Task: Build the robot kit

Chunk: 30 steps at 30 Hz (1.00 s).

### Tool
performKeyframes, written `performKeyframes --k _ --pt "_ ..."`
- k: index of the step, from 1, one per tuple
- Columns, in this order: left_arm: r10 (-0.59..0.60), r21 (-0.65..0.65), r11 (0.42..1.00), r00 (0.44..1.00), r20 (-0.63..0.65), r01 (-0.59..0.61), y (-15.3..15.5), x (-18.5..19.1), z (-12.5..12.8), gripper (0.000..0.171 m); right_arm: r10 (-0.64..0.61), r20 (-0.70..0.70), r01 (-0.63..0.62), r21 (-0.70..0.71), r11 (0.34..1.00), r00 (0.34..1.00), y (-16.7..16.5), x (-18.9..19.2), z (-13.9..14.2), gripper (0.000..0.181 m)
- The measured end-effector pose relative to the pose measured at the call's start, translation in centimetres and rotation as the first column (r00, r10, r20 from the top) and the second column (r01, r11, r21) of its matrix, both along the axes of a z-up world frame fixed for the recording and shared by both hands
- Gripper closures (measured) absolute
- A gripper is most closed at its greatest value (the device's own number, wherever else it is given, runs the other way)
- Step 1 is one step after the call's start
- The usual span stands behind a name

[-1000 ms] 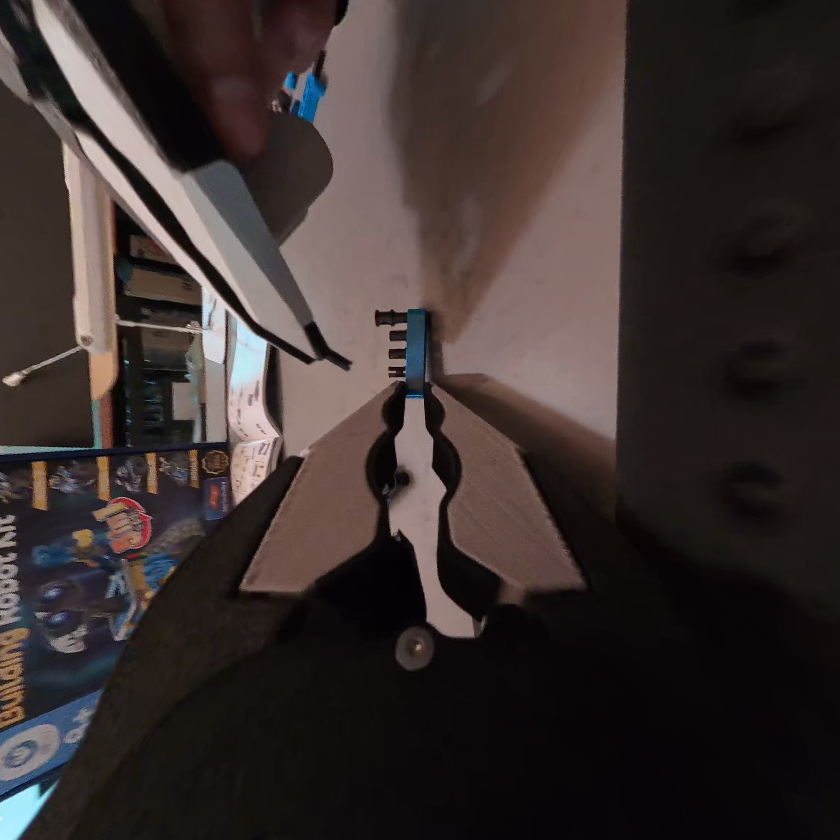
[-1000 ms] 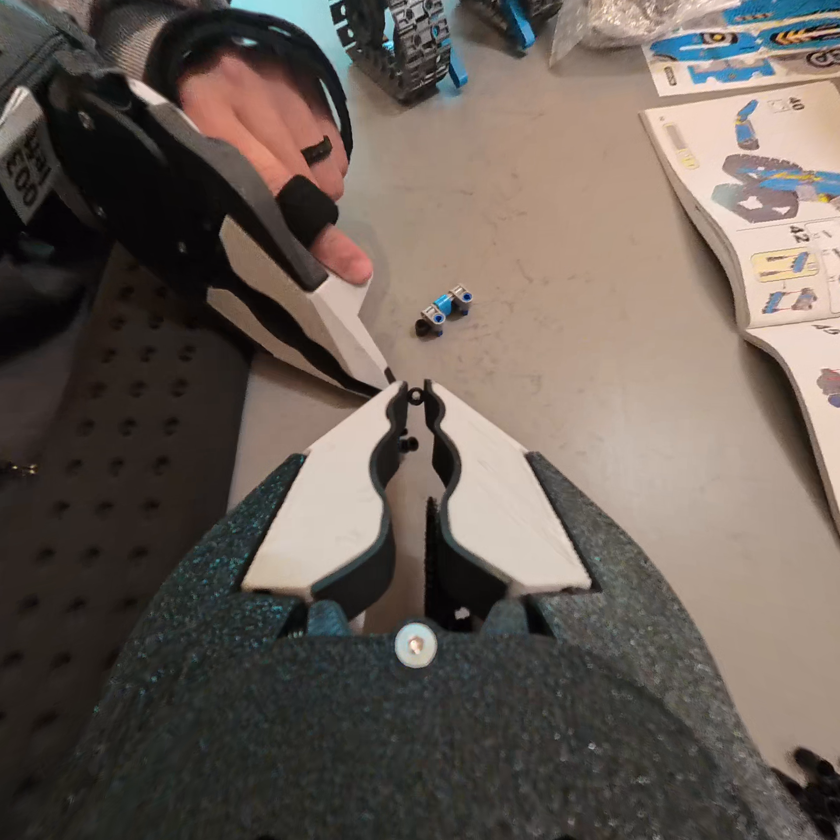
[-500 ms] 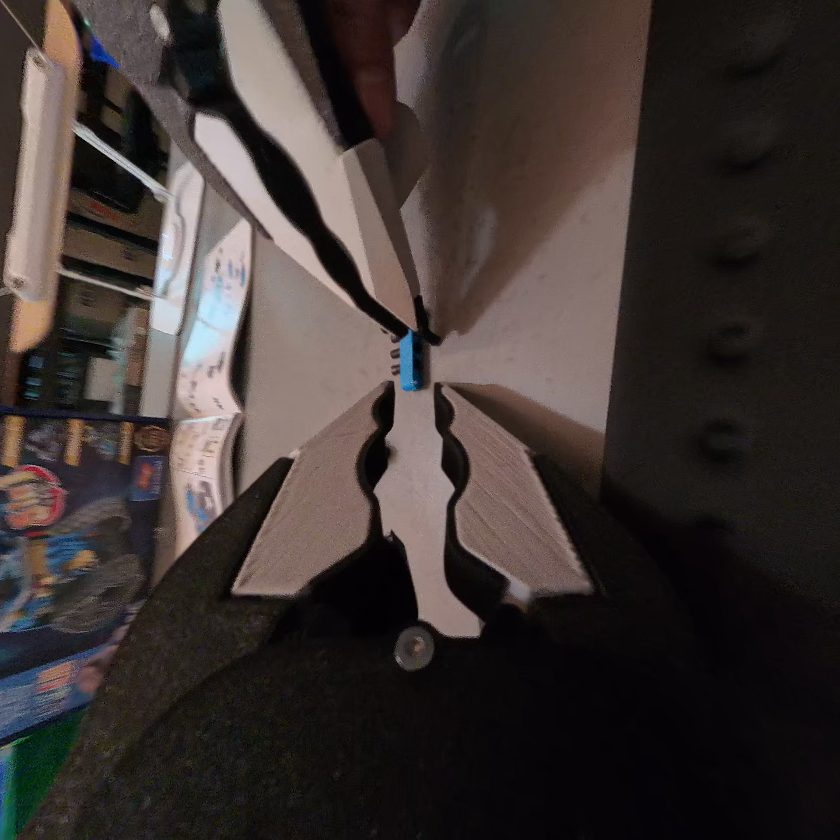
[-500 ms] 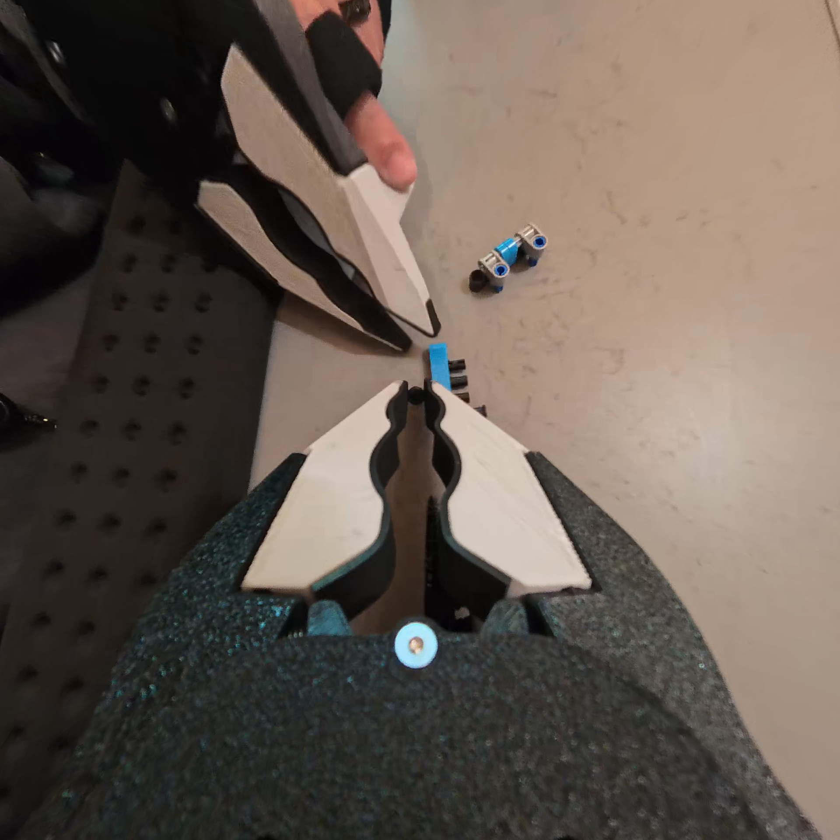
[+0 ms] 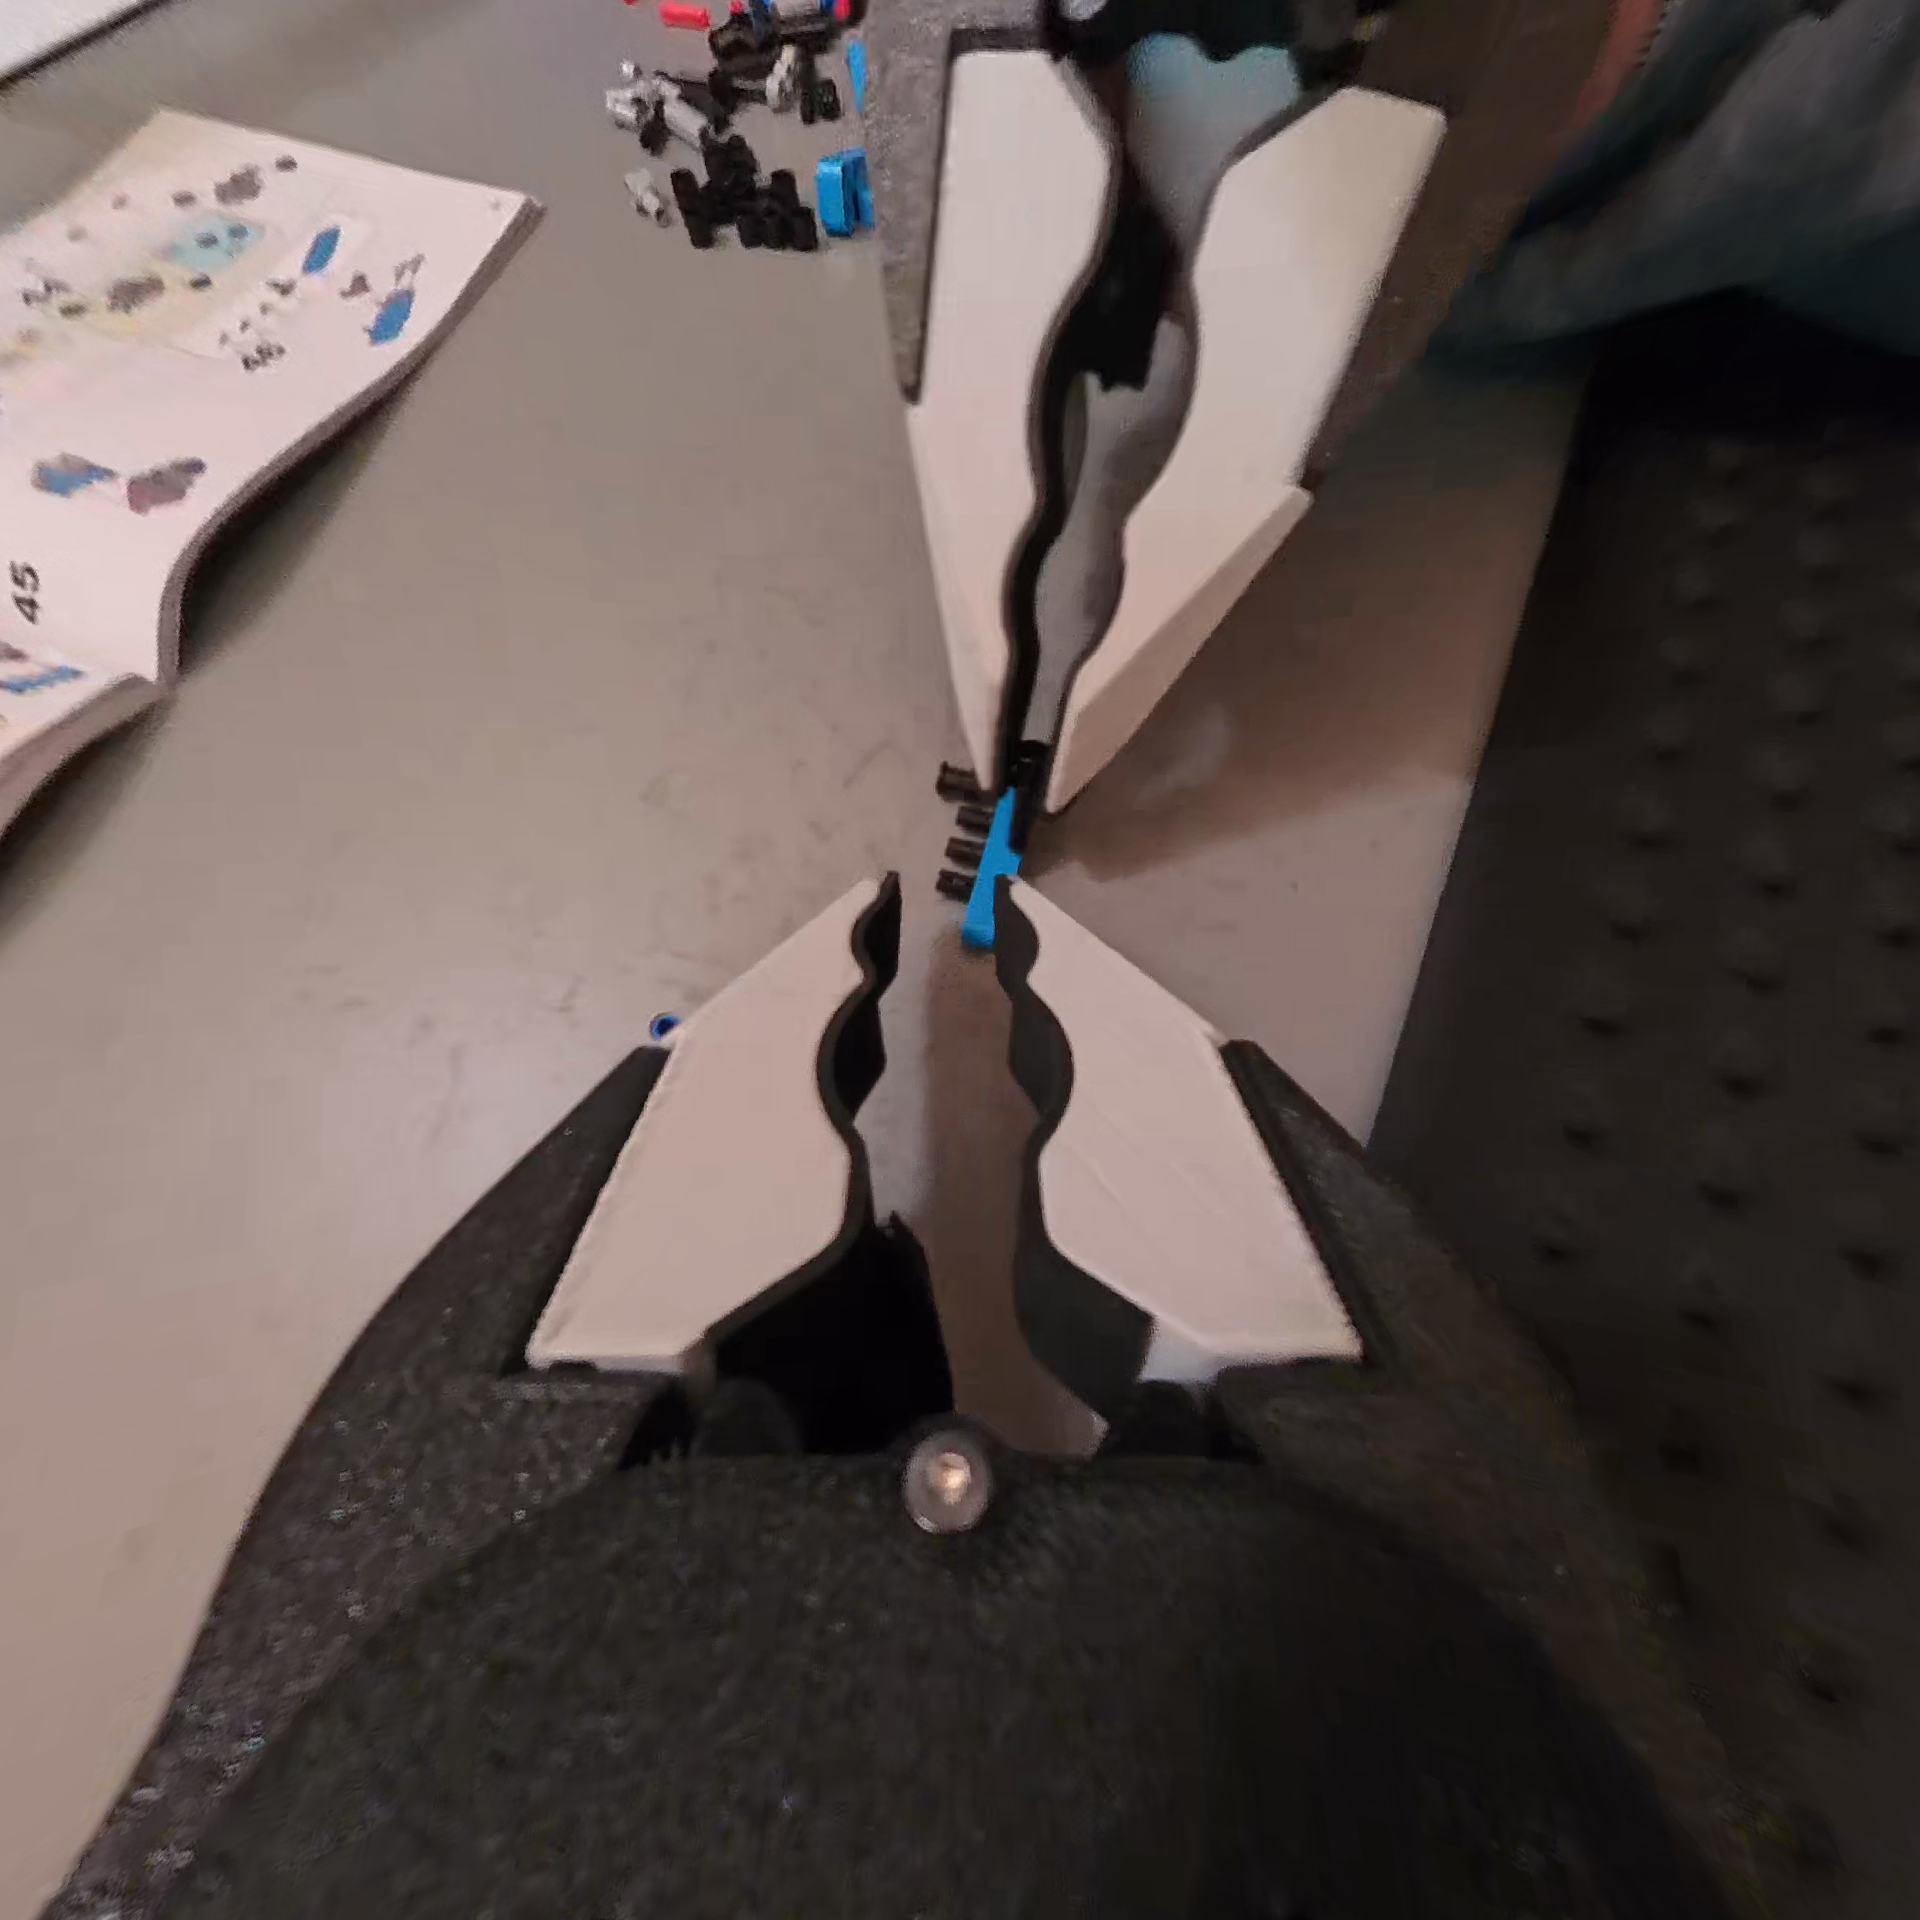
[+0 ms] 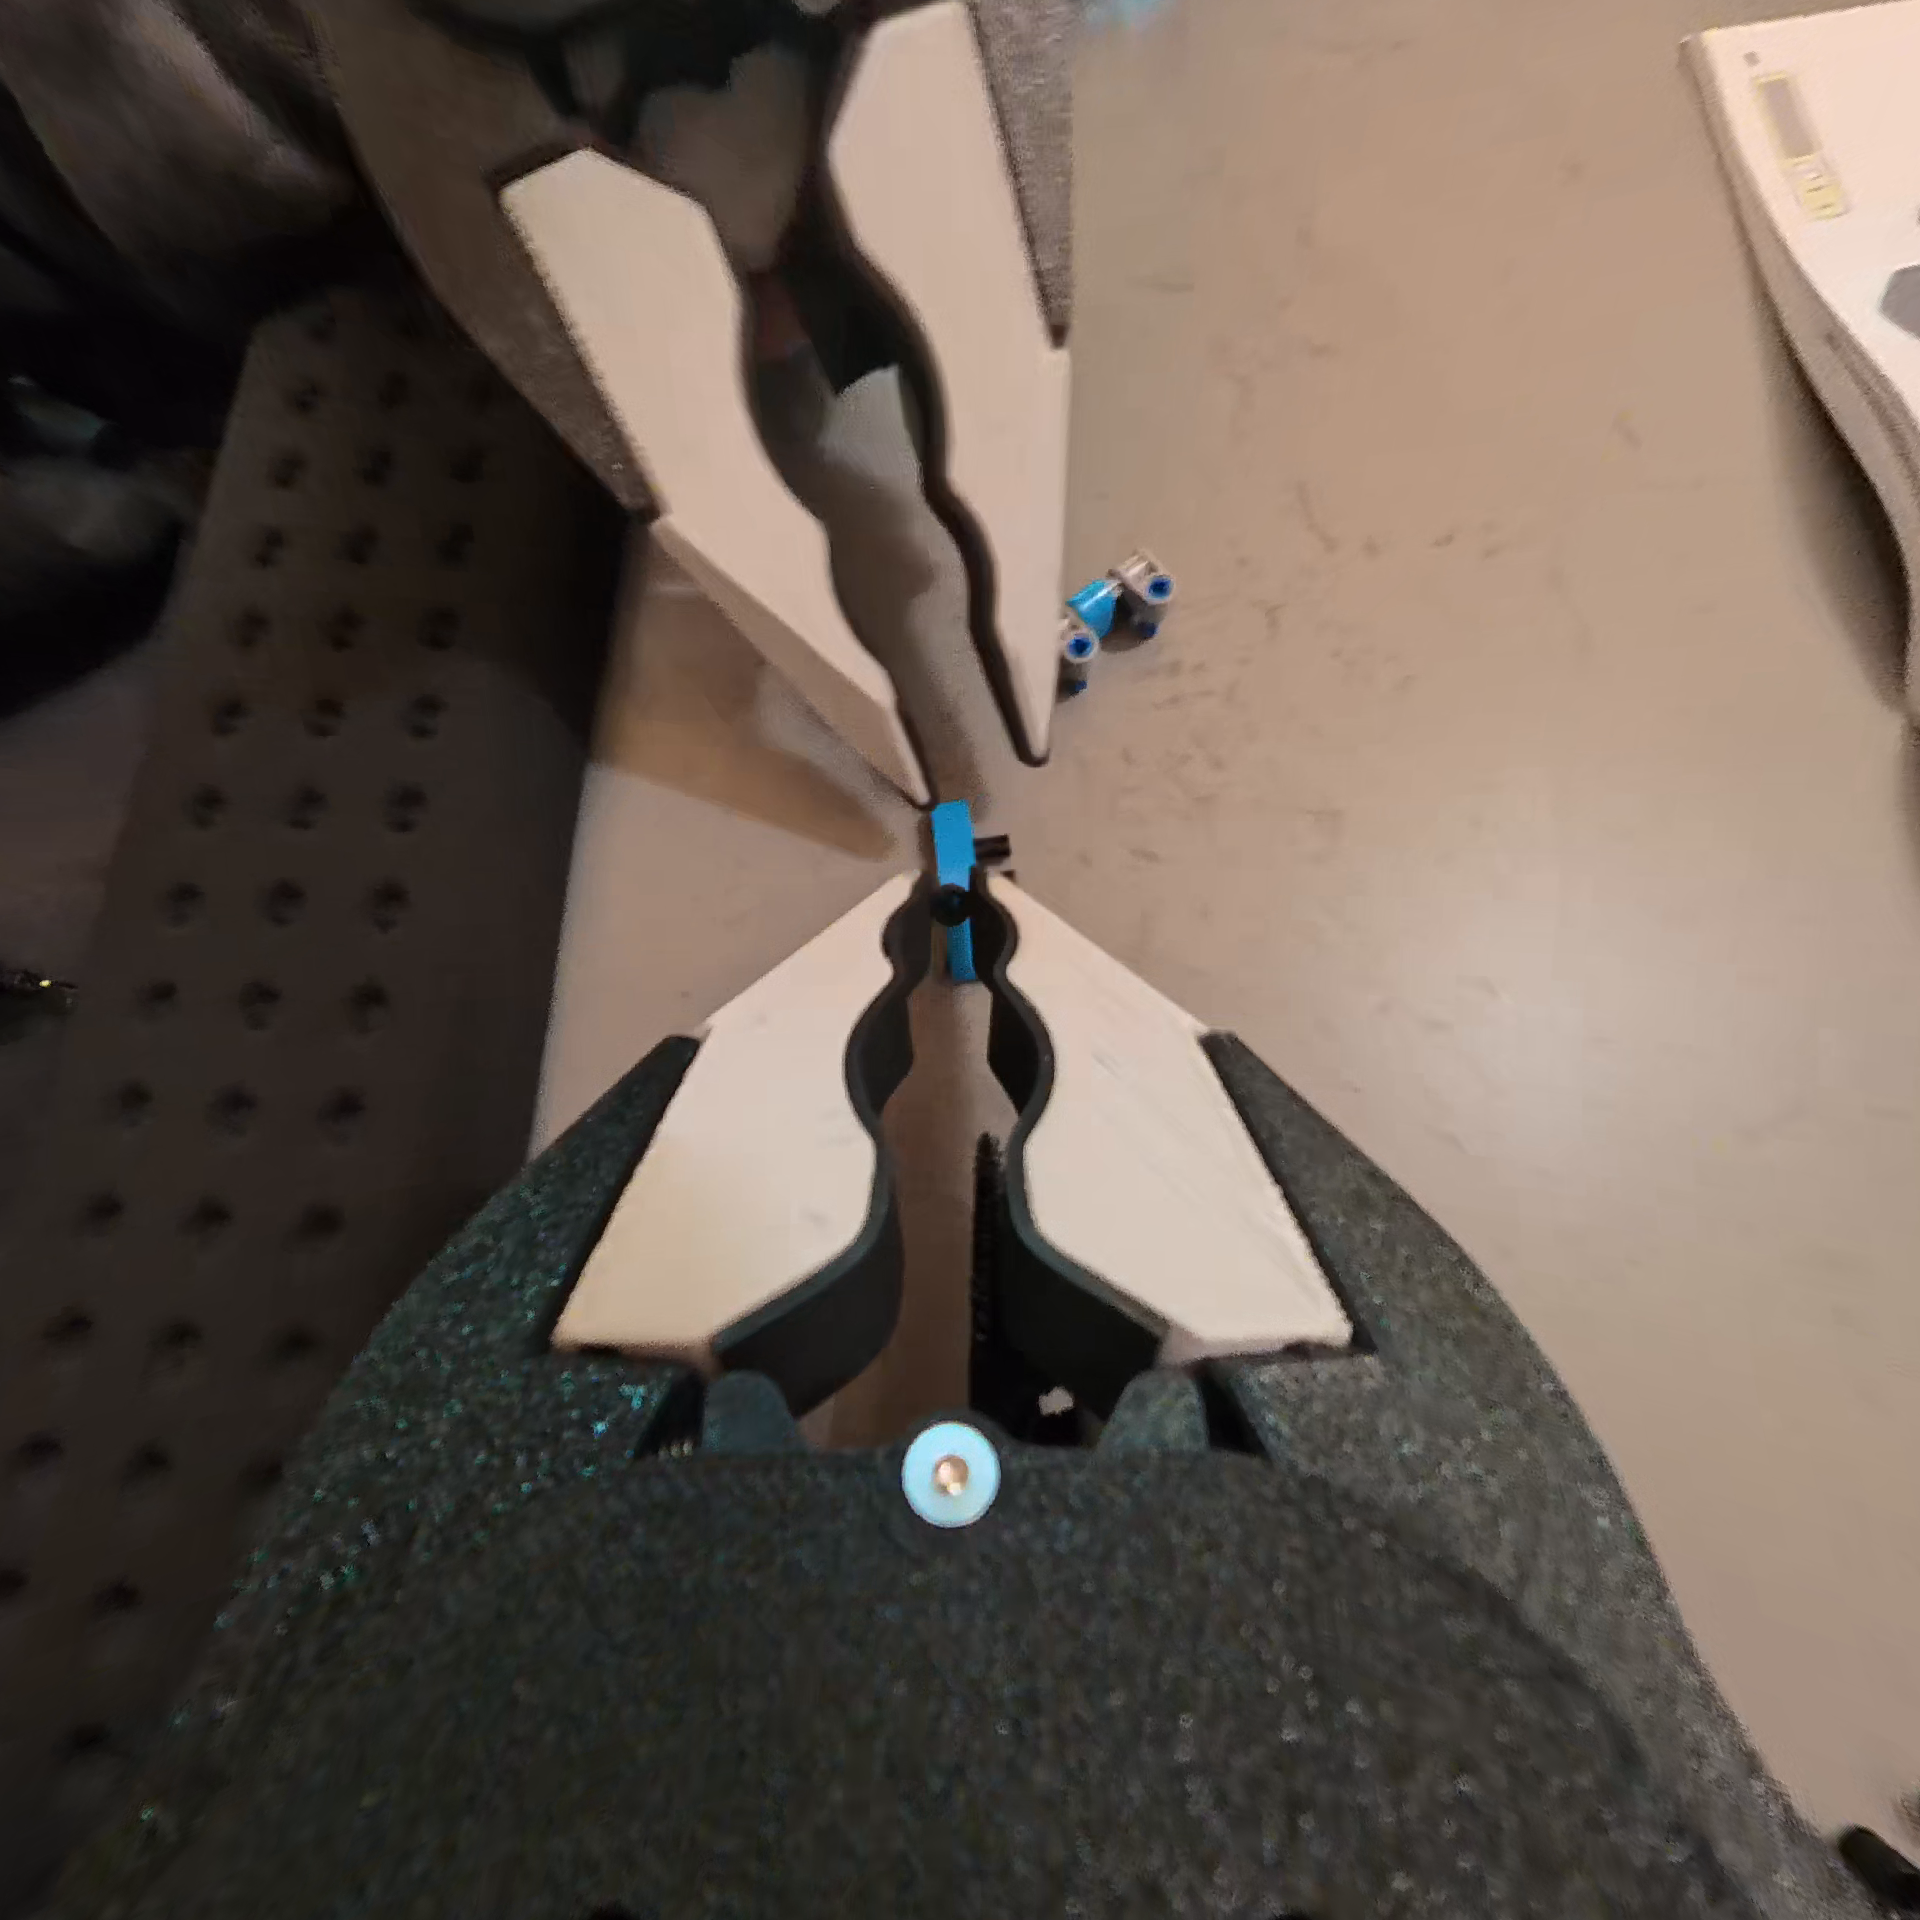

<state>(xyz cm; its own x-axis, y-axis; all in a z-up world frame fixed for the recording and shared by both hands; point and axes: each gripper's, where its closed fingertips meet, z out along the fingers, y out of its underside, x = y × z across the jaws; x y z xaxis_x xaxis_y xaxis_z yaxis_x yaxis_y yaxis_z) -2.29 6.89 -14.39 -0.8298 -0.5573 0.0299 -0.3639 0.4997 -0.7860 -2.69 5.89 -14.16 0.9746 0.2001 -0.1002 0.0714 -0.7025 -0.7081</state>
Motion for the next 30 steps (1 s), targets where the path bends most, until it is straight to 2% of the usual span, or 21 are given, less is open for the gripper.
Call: performKeyframes --k 6,13,16,18,22,25,27,30 --pt "-0.008 0.012 1.000 1.000 -0.029 0.008 -0.2 0.0 -0.6 0.154 0.033 0.027 -0.031 -0.045 0.998 0.999 -0.2 -0.7 -0.8 0.174" --pt "-0.020 0.050 0.998 0.999 -0.030 0.021 -0.6 0.2 -1.3 0.156 0.025 0.015 -0.025 -0.031 0.999 1.000 -0.3 -0.4 -0.5 0.175" --pt "-0.041 0.091 0.995 0.999 0.022 0.039 -0.7 0.0 -1.3 0.161 -0.034 0.038 0.033 0.032 0.999 0.999 0.0 1.0 0.8 0.175" --pt "-0.063 0.169 0.985 0.991 0.119 0.042 -0.6 0.2 -1.4 0.161 -0.068 0.062 0.064 0.063 0.996 0.996 0.2 1.8 1.2 0.175" --pt "-0.164 0.384 0.923 0.922 0.352 0.017 -0.4 0.6 -1.5 0.164 -0.066 0.080 0.064 0.034 0.997 0.995 0.1 1.9 0.3 0.175" --pt "-0.300 0.547 0.836 0.813 0.498 -0.027 -0.3 0.8 -1.3 0.164 -0.097 0.156 0.086 0.075 0.993 0.983 0.3 3.0 1.1 0.175" --pt "-0.381 0.618 0.784 0.738 0.557 -0.061 -0.5 0.6 -1.1 0.163 -0.160 0.094 0.149 0.120 0.982 0.983 0.3 4.1 2.3 0.175" --pt "-0.432 0.659 0.746 0.686 0.586 -0.093 -0.8 0.5 -0.9 0.163 -0.179 -0.028 0.180 0.038 0.983 0.983 -0.5 4.8 0.3 0.175"
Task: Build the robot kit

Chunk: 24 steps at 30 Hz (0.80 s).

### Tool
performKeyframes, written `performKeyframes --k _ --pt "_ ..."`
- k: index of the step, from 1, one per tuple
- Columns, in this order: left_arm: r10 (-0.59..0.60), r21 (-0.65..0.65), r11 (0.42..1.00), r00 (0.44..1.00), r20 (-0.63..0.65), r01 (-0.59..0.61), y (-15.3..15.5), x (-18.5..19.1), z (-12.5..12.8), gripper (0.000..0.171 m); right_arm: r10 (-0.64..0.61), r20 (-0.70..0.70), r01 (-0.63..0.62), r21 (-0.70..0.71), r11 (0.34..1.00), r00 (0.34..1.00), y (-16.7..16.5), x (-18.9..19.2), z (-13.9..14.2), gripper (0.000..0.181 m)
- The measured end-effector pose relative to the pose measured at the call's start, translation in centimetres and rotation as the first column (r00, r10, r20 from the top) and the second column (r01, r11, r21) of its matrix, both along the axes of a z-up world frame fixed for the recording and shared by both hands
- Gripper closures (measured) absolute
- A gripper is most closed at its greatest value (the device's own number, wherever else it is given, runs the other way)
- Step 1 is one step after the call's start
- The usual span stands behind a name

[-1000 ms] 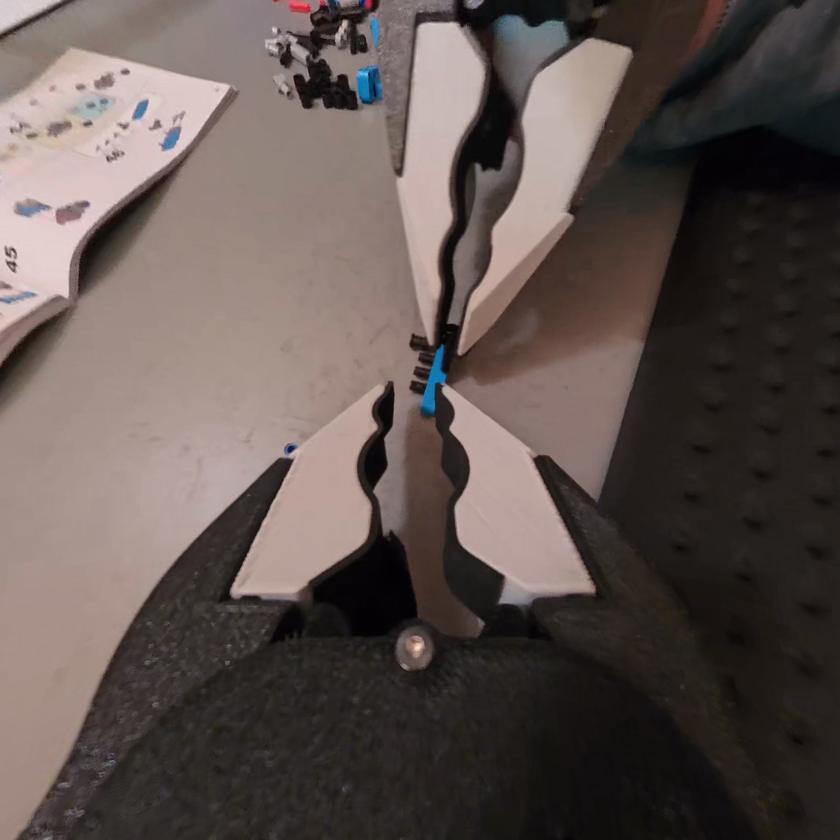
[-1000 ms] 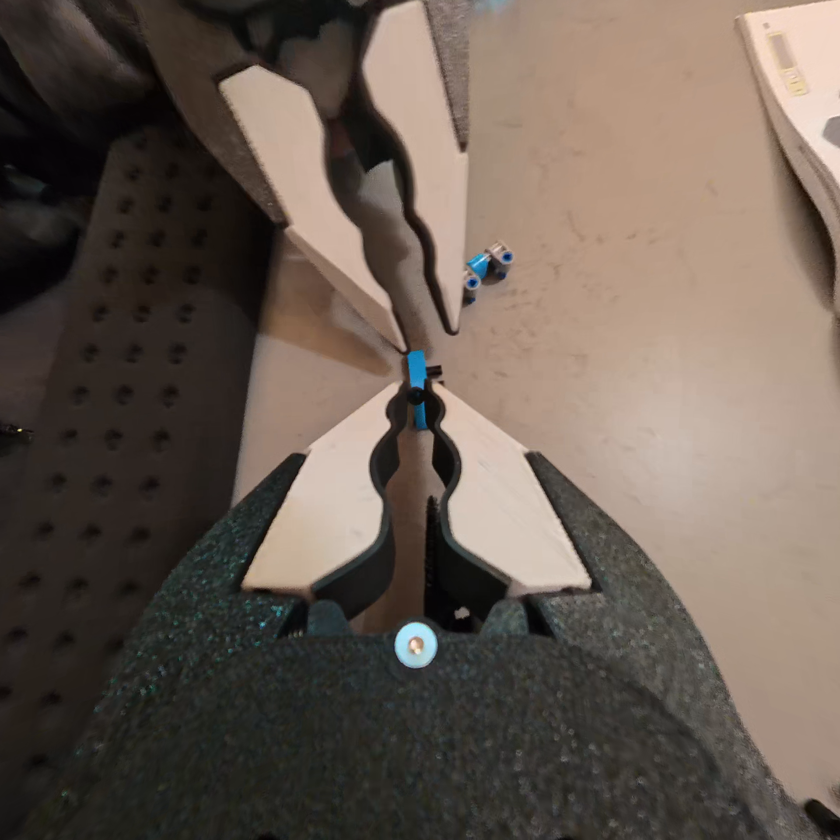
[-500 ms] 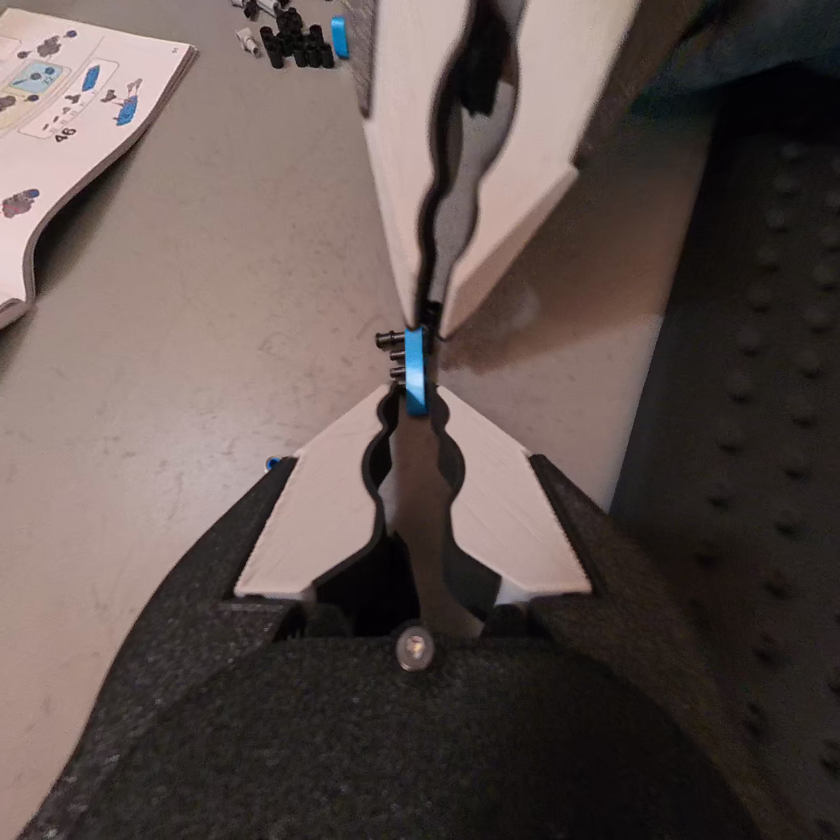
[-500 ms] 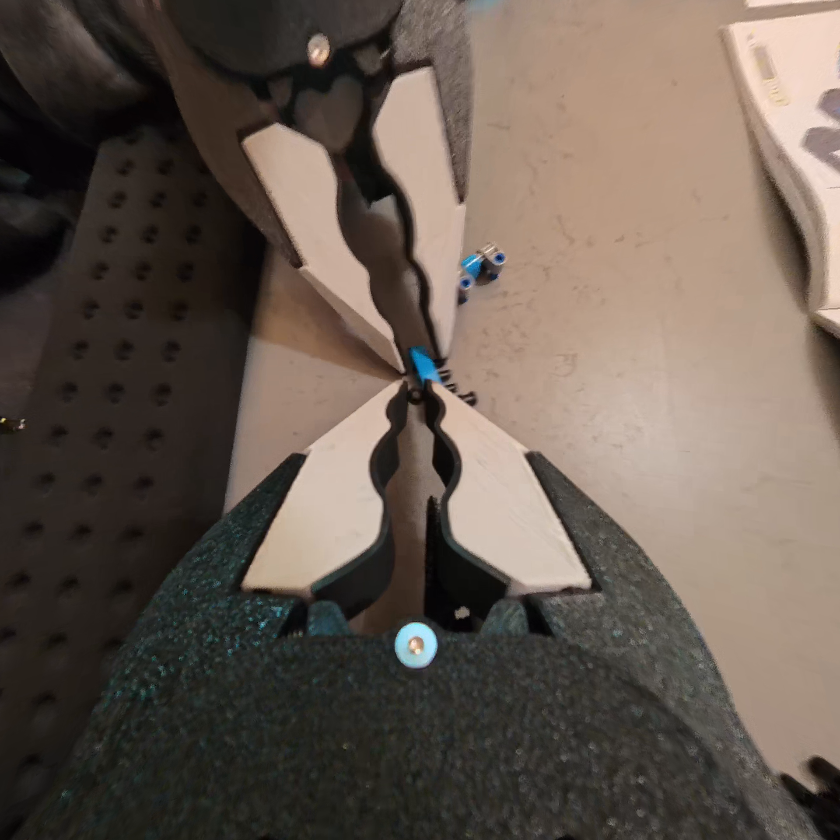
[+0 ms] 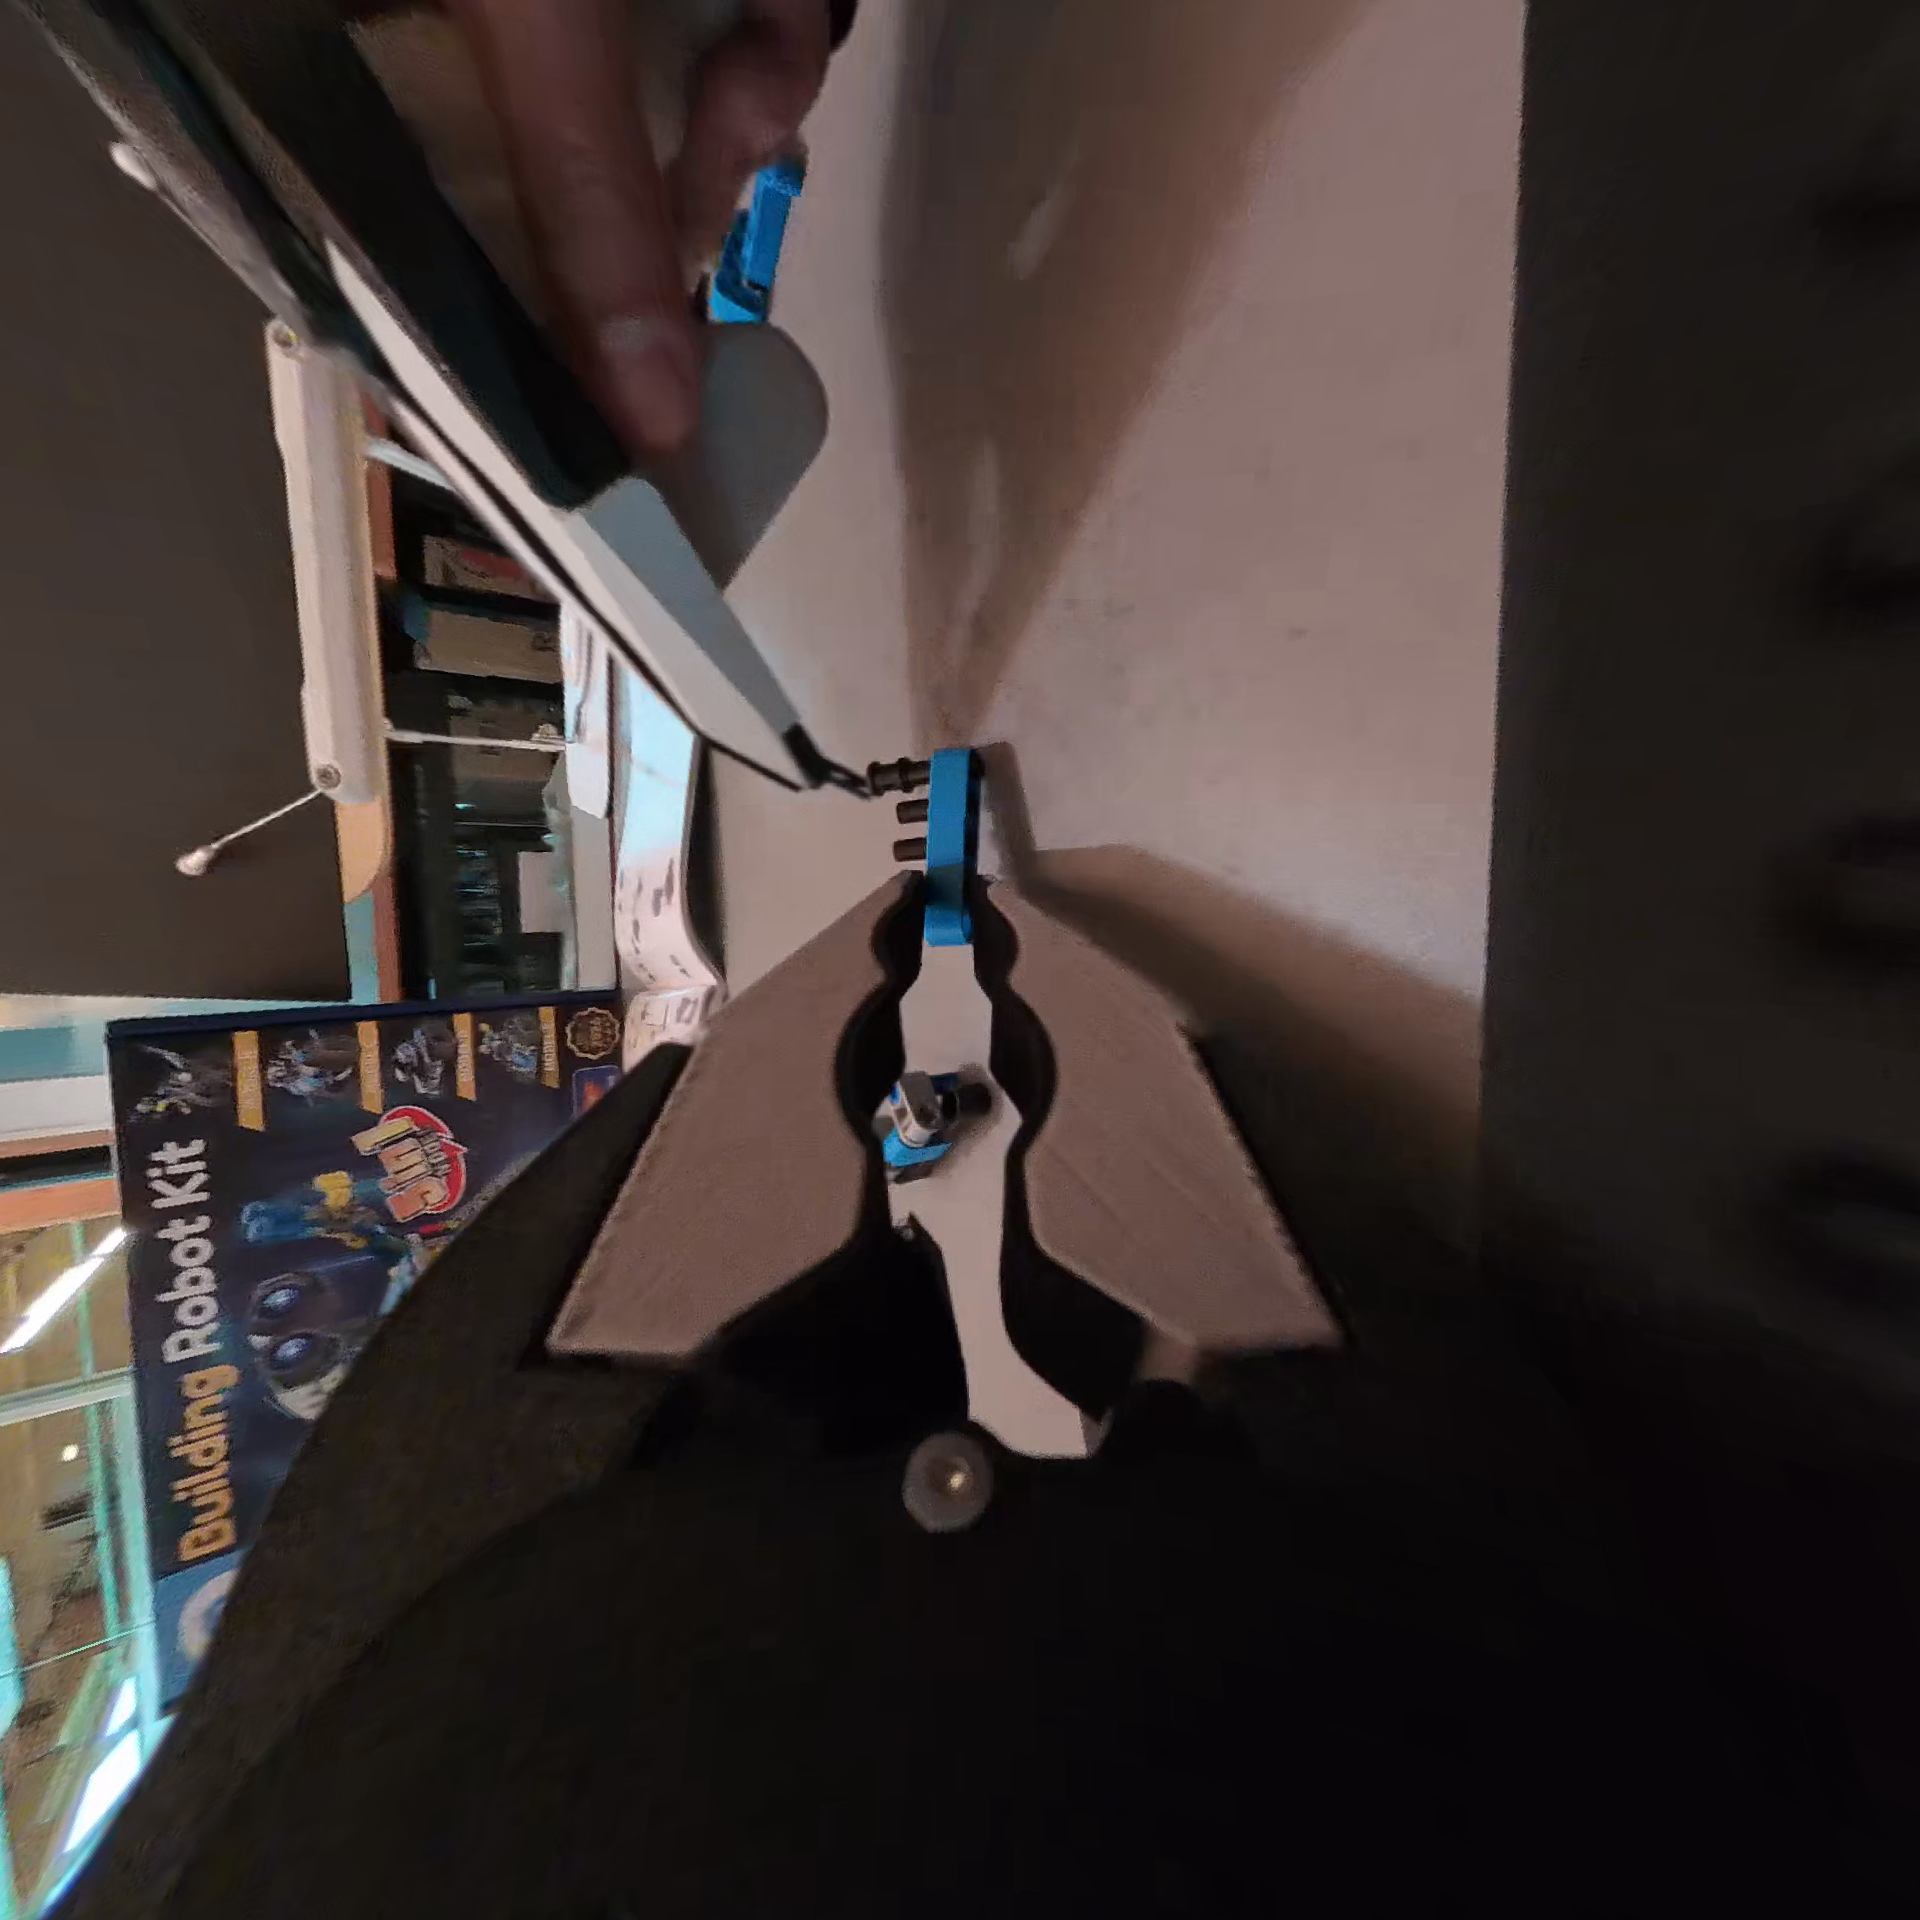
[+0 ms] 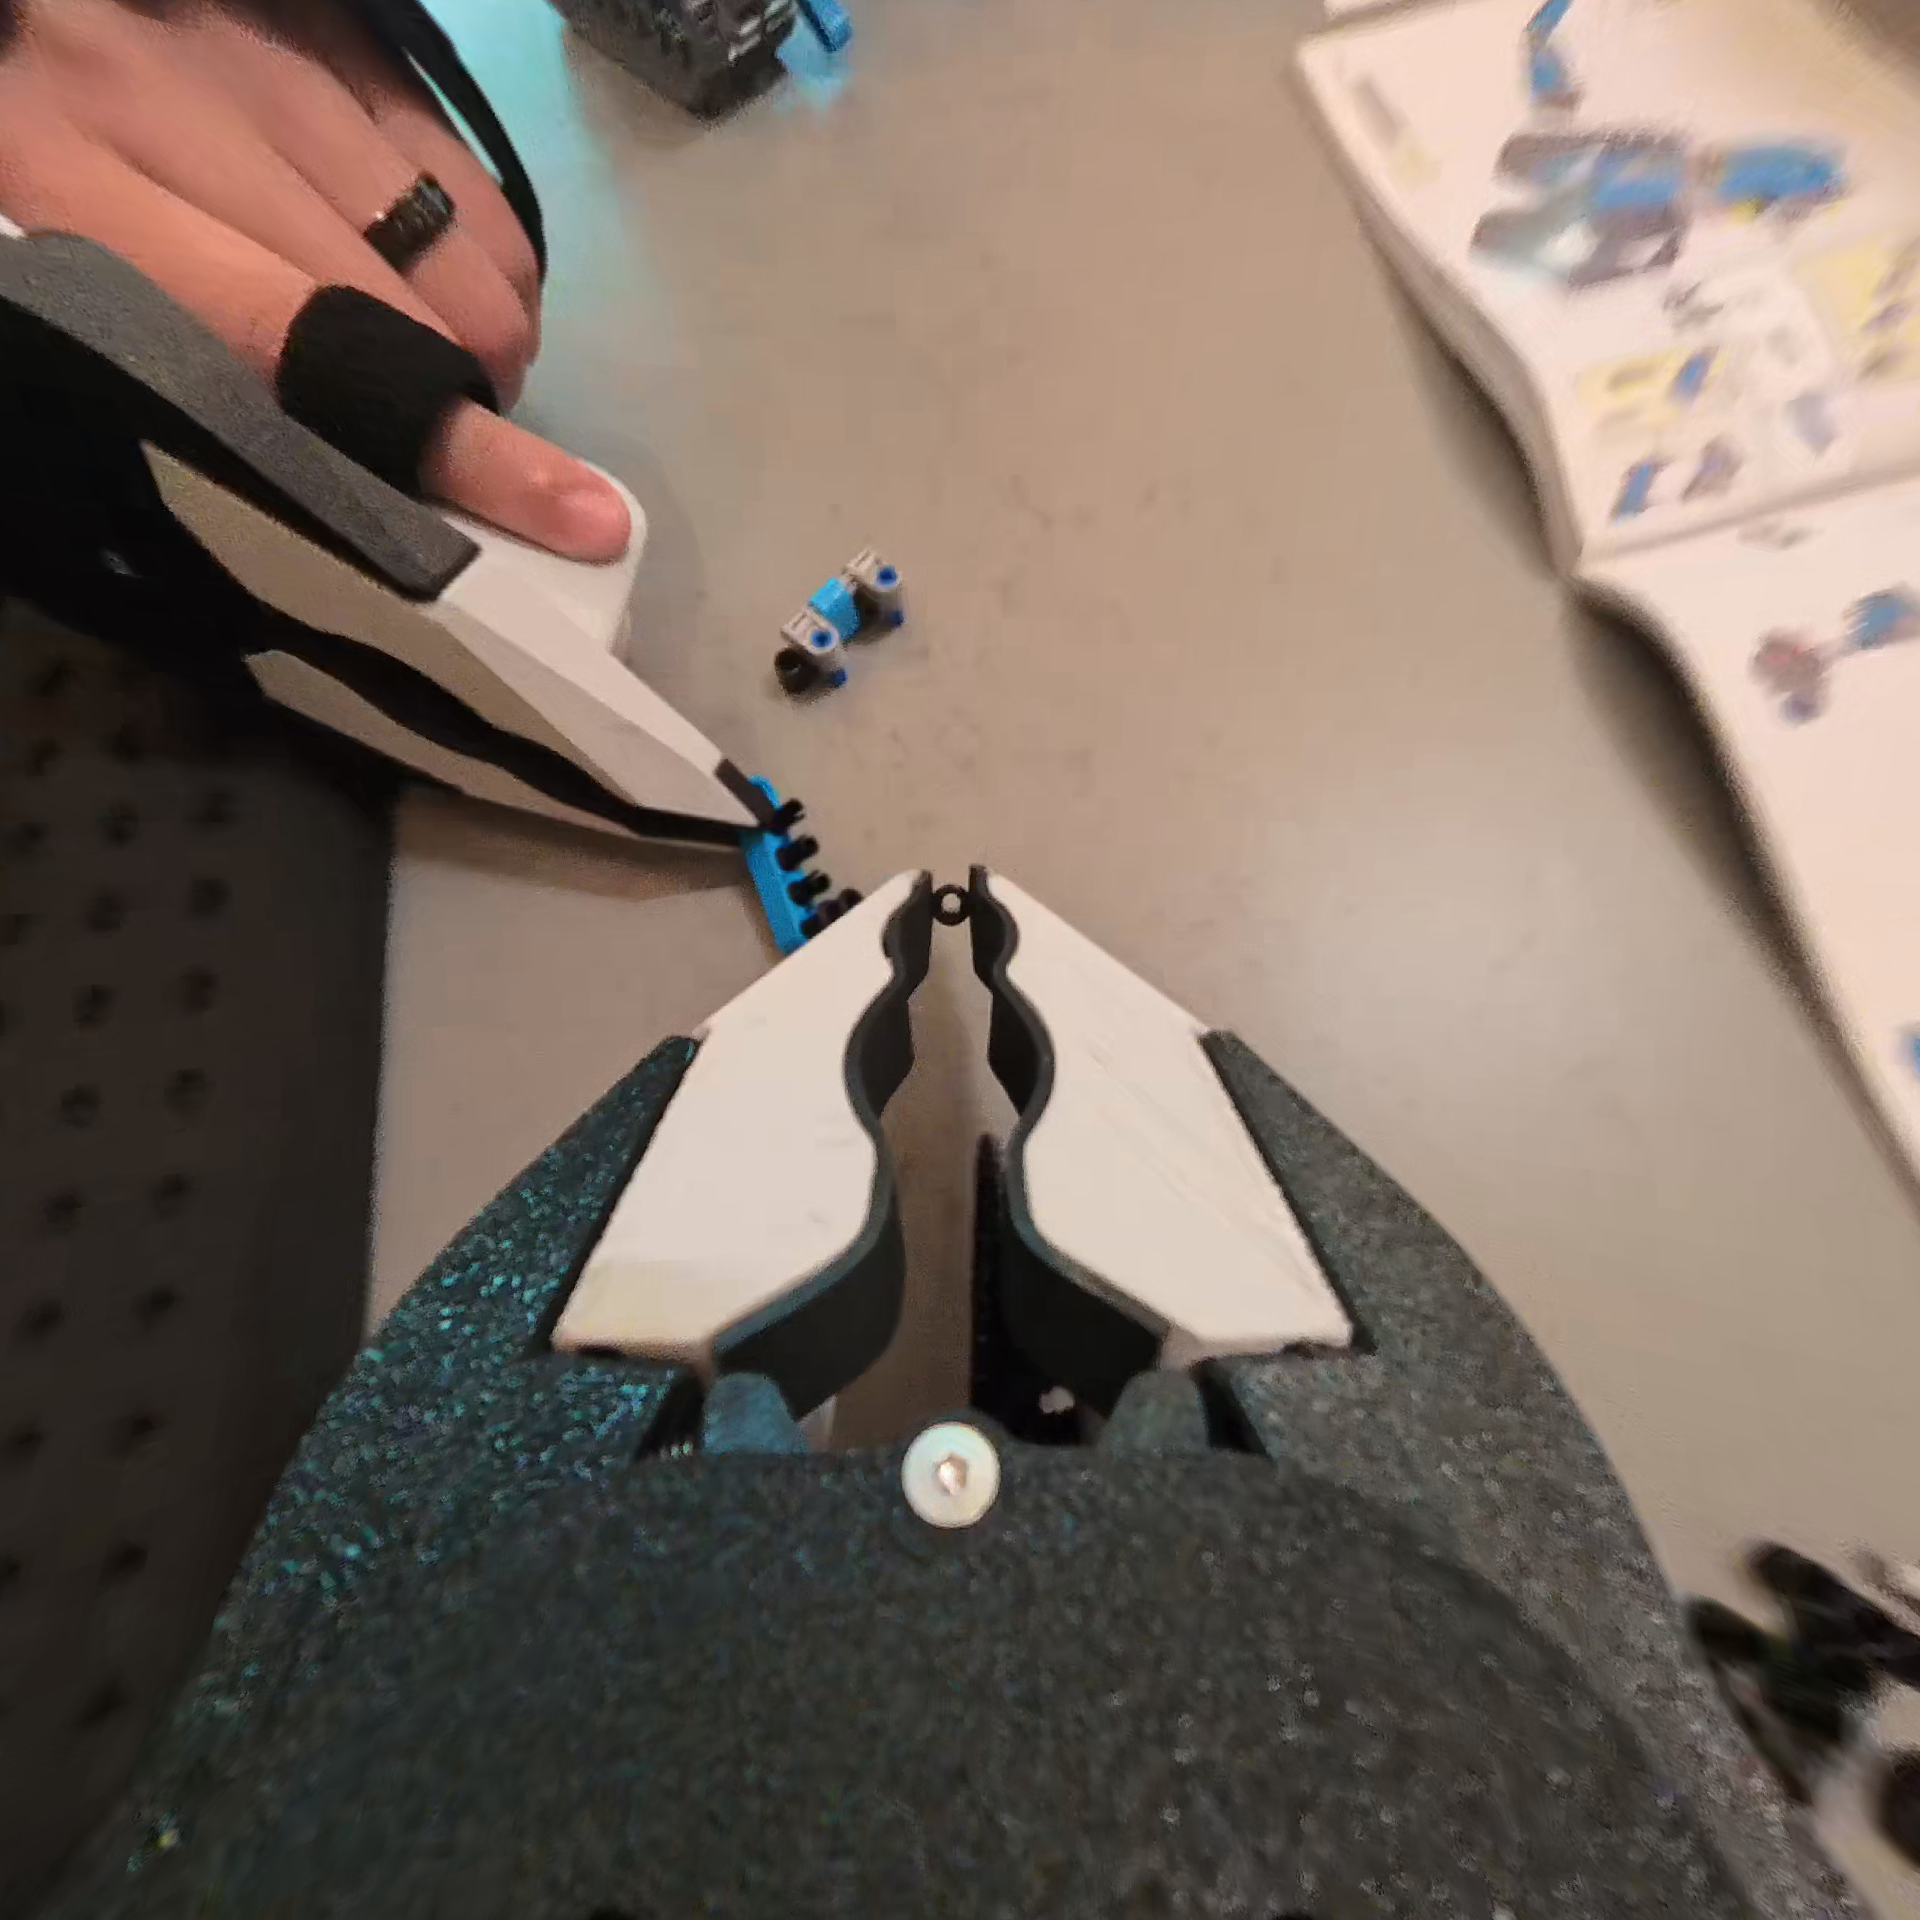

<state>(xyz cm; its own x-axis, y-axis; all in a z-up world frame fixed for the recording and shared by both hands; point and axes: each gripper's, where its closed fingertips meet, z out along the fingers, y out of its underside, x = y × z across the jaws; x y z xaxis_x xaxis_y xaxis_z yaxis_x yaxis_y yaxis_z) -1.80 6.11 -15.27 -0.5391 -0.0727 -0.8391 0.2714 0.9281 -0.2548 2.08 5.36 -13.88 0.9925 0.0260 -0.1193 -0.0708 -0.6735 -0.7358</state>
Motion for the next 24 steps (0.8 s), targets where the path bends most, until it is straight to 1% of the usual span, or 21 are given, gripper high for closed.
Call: performKeyframes --k 2,3,6,11,13,16,18,20,22,24 --pt "0.006 0.013 1.000 1.000 -0.005 -0.006 0.1 0.1 -0.3 0.164 0.049 -0.154 -0.050 0.000 0.999 0.987 -0.1 -1.4 -0.7 0.175" --pt "0.010 0.009 1.000 1.000 -0.014 -0.010 0.1 0.1 -0.3 0.164 0.062 -0.193 -0.062 0.007 0.998 0.979 -0.1 -1.7 -0.7 0.175" --pt "0.013 0.009 1.000 1.000 -0.012 -0.013 0.2 0.1 -0.3 0.164 0.102 -0.246 -0.088 0.066 0.994 0.964 0.2 -2.5 0.3 0.175" --pt "0.029 -0.019 0.999 0.999 -0.035 -0.030 0.3 0.2 -0.4 0.163 0.126 -0.251 -0.115 0.059 0.992 0.960 0.2 -3.3 0.2 0.175" --pt "0.027 -0.014 1.000 0.999 -0.045 -0.028 0.3 0.1 -0.6 0.167 0.123 -0.244 -0.112 0.059 0.992 0.962 0.2 -3.2 0.2 0.175" --pt "0.025 -0.013 1.000 0.998 -0.056 -0.026 0.3 0.0 -0.8 0.171 0.071 -0.217 -0.061 0.050 0.997 0.974 0.2 -1.8 0.1 0.175" --pt "0.028 -0.021 0.999 0.998 -0.061 -0.030 0.3 0.0 -0.8 0.171 0.053 -0.202 -0.055 -0.005 0.998 0.978 -0.1 -1.5 -1.0 0.175" --pt "0.032 -0.036 0.999 0.997 -0.074 -0.035 0.2 0.1 -0.8 0.171 0.094 -0.238 -0.095 0.010 0.995 0.967 0.1 -2.5 -0.8 0.175" --pt "0.038 -0.055 0.998 0.995 -0.095 -0.044 0.1 0.2 -0.8 0.171 0.101 -0.232 -0.104 0.002 0.995 0.968 0.3 -2.8 -1.0 0.175" --pt "0.044 -0.073 0.996 0.992 -0.116 -0.052 0.1 0.2 -0.8 0.171 0.121 -0.260 -0.122 0.013 0.992 0.958 0.6 -3.5 -0.8 0.175"
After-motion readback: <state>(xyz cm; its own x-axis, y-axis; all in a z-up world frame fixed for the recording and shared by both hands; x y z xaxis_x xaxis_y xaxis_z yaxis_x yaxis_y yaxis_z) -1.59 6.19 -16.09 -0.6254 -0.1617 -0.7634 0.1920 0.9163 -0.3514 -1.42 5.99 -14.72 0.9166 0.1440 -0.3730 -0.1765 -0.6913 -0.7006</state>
